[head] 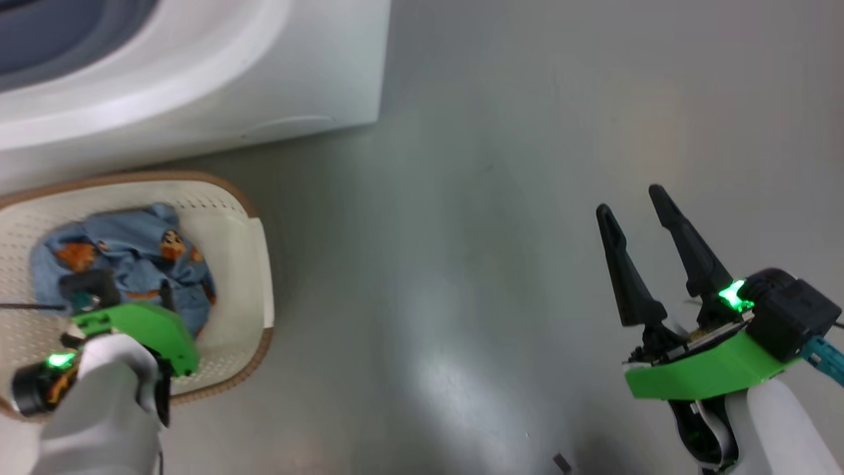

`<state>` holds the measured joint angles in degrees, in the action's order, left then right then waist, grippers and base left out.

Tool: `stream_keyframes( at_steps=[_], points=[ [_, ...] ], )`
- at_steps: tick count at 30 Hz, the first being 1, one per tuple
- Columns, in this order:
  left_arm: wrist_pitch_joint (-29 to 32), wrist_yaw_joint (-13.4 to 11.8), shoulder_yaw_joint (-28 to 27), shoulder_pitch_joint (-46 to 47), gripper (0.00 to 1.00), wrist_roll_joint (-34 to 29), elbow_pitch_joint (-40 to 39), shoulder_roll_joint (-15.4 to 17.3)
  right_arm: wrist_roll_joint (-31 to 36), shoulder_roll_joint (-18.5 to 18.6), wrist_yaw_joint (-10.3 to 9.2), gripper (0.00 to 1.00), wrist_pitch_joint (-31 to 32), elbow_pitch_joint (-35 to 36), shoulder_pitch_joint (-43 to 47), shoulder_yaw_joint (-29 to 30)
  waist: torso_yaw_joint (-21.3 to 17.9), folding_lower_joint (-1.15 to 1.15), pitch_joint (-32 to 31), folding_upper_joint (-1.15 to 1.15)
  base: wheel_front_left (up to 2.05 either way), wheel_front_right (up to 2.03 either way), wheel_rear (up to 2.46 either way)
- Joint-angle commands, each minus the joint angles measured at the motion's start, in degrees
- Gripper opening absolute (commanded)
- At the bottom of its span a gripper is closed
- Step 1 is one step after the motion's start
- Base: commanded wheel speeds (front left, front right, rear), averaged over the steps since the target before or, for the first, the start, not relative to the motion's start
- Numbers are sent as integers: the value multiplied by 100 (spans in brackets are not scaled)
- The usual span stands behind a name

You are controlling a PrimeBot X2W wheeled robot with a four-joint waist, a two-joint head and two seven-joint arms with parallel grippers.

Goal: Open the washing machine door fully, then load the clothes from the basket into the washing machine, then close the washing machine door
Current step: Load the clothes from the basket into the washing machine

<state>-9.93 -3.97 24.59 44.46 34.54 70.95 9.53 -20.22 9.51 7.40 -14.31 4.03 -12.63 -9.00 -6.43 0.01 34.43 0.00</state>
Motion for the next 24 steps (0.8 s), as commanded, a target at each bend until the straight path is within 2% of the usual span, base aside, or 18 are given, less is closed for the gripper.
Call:
stream_keyframes(
  at_steps=[1,10,18,24],
  points=[
    [59,-67,-161,112,100,42,70,331,-43,12,9,100,-68,157,-65,-175,-344,-1,666,0,0,0,0],
    [190,-106,-275,553,100,149,159,736,-145,-30,9,100,-68,240,-471,-247,-582,-1,1422,0,0,0,0],
    [323,-128,-325,759,100,231,213,975,-226,-103,9,100,-68,262,-705,-376,-809,-1,1897,0,0,0,0],
    [432,-255,-295,780,100,244,245,1033,-277,-92,9,100,-69,271,-768,-405,-869,-1,2057,0,0,0,0]
  ],
)
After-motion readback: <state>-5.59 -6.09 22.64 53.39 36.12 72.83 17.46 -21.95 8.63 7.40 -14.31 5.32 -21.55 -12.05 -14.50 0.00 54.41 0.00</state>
